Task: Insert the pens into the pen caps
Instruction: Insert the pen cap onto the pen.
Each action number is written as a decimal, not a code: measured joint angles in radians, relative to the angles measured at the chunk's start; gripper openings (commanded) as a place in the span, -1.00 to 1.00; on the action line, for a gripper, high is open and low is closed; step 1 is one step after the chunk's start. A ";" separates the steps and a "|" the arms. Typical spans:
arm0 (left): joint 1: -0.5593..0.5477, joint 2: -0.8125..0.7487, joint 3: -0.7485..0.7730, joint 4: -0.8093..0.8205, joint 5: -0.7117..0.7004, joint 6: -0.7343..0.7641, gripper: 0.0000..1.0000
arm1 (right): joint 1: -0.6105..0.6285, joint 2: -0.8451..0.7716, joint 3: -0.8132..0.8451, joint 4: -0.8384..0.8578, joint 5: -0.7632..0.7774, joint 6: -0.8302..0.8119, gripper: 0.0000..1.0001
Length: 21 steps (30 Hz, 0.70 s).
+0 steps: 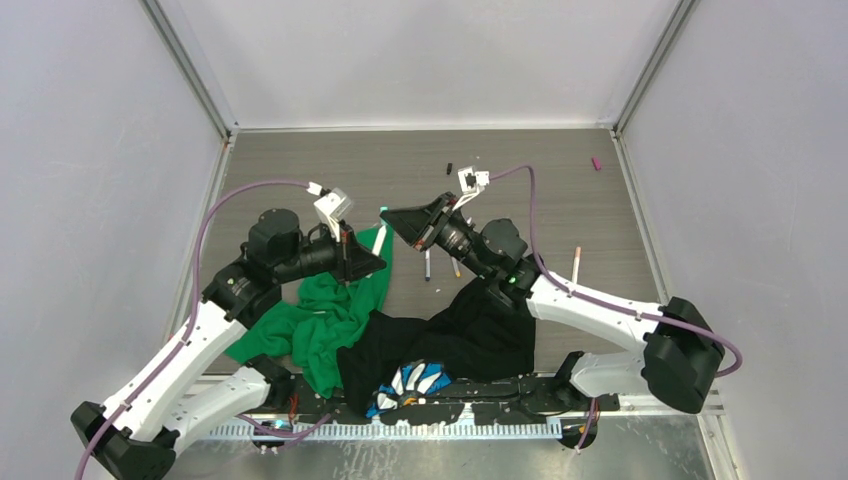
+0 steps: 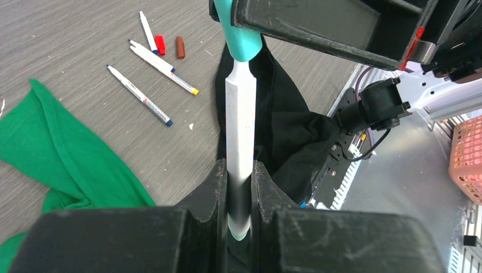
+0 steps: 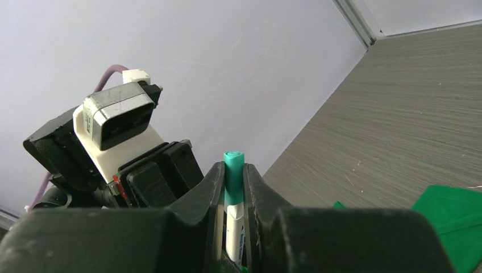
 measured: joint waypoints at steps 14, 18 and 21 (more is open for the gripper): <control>-0.046 0.003 0.020 0.029 -0.079 0.016 -0.99 | 0.056 -0.149 0.019 -0.290 -0.068 -0.069 0.65; -0.046 0.000 0.021 0.033 -0.140 0.020 -1.00 | 0.059 -0.225 0.019 -0.380 -0.090 -0.122 0.81; -0.046 -0.003 0.021 0.032 -0.203 0.028 -0.99 | 0.017 -0.273 0.019 -0.434 -0.129 -0.157 0.84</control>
